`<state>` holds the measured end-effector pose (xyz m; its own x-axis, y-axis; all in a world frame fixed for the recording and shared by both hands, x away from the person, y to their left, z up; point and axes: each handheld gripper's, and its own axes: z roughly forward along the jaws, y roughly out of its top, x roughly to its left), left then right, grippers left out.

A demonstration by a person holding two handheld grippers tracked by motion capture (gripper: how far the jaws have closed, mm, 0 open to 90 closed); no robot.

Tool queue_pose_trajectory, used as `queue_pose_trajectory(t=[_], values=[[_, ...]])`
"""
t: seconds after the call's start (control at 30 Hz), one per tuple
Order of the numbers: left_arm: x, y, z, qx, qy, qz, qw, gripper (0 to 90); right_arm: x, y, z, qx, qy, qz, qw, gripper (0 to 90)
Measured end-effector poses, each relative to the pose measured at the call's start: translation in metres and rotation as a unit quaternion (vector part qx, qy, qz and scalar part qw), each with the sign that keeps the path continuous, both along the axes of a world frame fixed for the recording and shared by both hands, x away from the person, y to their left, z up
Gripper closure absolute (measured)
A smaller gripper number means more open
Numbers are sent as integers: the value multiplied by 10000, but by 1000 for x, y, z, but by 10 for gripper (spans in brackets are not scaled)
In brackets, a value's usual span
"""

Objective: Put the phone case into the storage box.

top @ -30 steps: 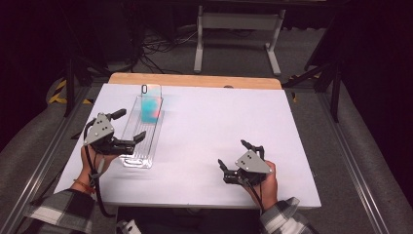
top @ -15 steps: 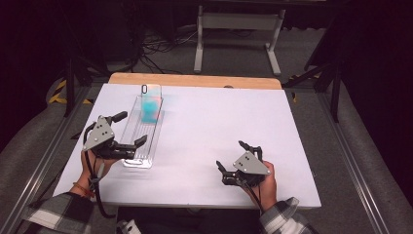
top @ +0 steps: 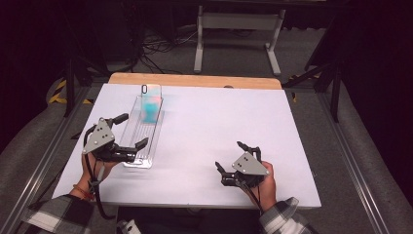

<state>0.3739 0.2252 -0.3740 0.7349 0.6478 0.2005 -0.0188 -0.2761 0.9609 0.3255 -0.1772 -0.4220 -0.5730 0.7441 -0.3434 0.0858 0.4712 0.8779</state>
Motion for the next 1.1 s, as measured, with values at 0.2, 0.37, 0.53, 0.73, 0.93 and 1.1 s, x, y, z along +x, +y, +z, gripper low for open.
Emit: queue_pose_trajectory(t=[0.2,0.37,0.53,0.73,0.93,1.1], values=[[-3,-4,0,-20,-5,-52,10000,36,-1,0,0,-14,12,36,10000,84],[-5,-7,-1,-5,-5,-104,9999,34,-1,1,1,-18,9,52,10000,84],[-8,-10,-2,-21,22,-167,9999,35,-2,1,1,-42,3,93,9999,84],[-10,-12,-2,-26,-3,-187,9998,32,-3,3,1,-65,12,156,9999,84],[-13,-15,-4,-45,34,-220,9997,32,-4,4,2,-58,6,201,9998,84],[-16,-16,-6,-85,37,-207,9997,32,-5,6,2,-42,12,230,9997,84]])
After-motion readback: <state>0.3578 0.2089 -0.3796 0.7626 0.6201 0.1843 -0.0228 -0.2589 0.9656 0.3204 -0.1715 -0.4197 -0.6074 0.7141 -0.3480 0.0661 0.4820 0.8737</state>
